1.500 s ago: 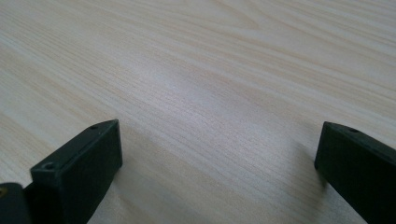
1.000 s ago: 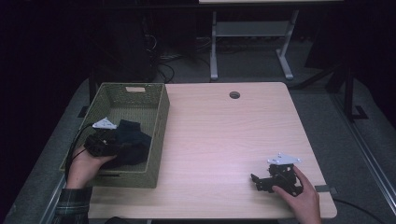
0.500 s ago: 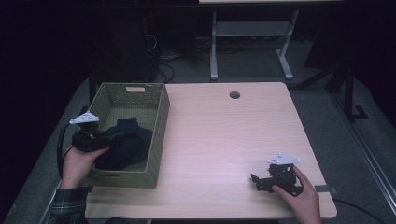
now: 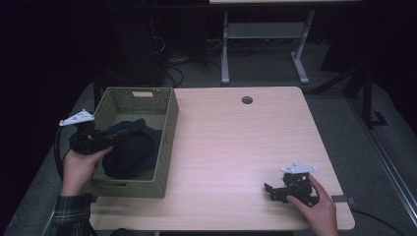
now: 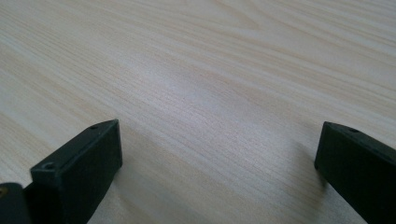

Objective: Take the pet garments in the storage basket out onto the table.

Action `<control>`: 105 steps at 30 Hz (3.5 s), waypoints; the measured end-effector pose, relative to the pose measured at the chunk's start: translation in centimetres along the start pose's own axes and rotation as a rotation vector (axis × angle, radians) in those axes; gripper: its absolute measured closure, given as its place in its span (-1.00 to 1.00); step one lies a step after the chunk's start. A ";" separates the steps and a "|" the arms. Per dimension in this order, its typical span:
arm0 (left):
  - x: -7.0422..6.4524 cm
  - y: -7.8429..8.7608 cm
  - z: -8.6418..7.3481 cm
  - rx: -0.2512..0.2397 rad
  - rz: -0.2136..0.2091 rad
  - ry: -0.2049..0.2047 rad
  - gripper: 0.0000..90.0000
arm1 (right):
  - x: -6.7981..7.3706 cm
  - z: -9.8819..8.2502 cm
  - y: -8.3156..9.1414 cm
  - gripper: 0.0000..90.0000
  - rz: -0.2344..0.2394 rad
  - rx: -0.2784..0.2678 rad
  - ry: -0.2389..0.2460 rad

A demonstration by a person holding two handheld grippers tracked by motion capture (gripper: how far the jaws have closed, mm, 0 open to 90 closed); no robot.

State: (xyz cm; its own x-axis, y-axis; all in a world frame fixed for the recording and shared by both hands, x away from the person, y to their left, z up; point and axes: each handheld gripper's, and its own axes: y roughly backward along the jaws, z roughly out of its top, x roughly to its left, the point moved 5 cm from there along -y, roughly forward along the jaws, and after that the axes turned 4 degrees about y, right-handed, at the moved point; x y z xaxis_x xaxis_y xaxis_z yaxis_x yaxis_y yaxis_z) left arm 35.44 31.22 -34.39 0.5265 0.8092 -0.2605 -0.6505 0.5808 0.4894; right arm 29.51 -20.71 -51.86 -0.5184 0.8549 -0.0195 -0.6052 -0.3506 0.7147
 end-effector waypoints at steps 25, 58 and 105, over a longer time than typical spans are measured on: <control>-1.7 2.0 5.0 -0.146 -0.031 -0.049 0.57 | 0.0 0.0 0.0 -0.99 0.000 0.000 -0.001; -8.4 -1.6 9.5 -0.208 -0.206 -0.149 0.57 | 0.0 0.0 0.0 -0.99 0.000 -0.001 -0.001; -19.8 -15.2 9.0 -0.054 -0.420 -0.272 0.60 | 0.0 0.0 0.0 -0.99 0.003 -0.001 0.006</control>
State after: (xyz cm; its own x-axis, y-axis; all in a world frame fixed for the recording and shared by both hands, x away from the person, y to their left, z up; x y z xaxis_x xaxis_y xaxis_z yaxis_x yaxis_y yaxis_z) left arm 39.83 5.56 -29.17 0.8677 0.4569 -0.1957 -0.3759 0.8609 0.3430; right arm 29.49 -20.75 -51.85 -0.5239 0.8515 -0.0218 -0.6043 -0.3535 0.7140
